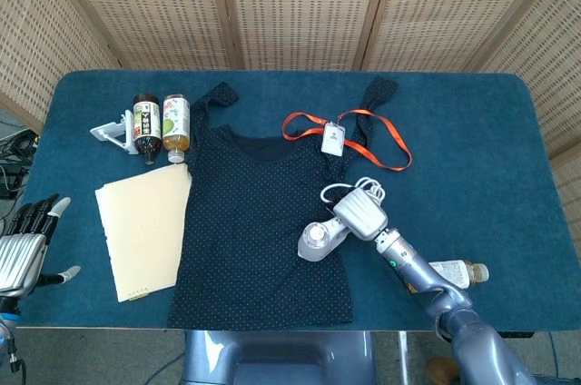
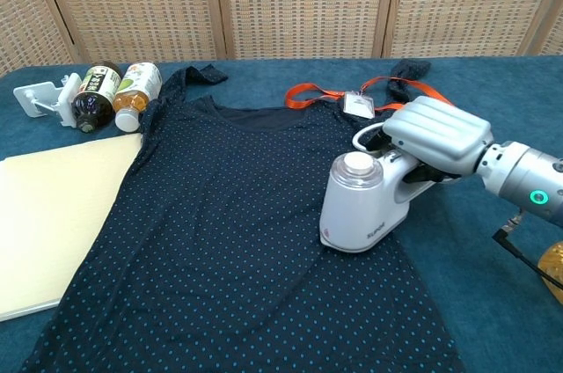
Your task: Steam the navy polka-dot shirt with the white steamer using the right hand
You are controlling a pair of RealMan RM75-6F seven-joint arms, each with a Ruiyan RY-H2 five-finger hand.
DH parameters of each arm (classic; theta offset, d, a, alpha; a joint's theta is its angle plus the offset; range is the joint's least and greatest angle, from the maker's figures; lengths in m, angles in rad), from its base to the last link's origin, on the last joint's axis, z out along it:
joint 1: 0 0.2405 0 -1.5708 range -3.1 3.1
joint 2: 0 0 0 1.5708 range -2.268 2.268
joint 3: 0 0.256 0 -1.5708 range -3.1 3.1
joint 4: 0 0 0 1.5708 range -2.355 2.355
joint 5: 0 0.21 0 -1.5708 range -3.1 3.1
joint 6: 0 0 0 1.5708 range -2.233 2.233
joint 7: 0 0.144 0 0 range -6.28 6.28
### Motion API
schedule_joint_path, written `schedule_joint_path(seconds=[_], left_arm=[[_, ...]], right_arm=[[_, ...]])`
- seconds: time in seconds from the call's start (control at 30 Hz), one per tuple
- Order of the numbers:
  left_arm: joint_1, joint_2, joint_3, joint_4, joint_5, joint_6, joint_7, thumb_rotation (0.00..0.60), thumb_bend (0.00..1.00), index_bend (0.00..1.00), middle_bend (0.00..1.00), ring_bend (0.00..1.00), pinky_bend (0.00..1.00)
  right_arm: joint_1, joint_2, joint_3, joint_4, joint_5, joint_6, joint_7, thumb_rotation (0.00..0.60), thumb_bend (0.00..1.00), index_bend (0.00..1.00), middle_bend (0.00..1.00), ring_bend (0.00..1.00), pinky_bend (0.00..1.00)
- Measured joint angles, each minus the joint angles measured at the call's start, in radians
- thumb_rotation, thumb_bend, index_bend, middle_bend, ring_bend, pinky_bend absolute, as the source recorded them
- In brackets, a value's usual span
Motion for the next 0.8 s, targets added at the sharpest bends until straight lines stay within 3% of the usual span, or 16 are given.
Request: schedule_joint_path(seconds=[0.4,0.8], left_arm=[[0.010,0.003,0.003,-0.005,0.011,0.023,-0.007,0.600,0.00,0.00,0.00,0.00,0.00],[0.010,0.006,0.004,-0.004,0.011,0.022,-0.013,0.600,0.00,0.00,0.00,0.00,0.00]], right_arm=[[-0.010,-0.041,-0.094,0.006,-0.112,0.089,-0.010,0.600,1.00,0.86,0.70,0.80,1.00],[-0.004,-0.061,-0.165,-0.104,-0.205,0.167,-0.056,0.600,1.00,0.86,0.70,0.80,1.00]])
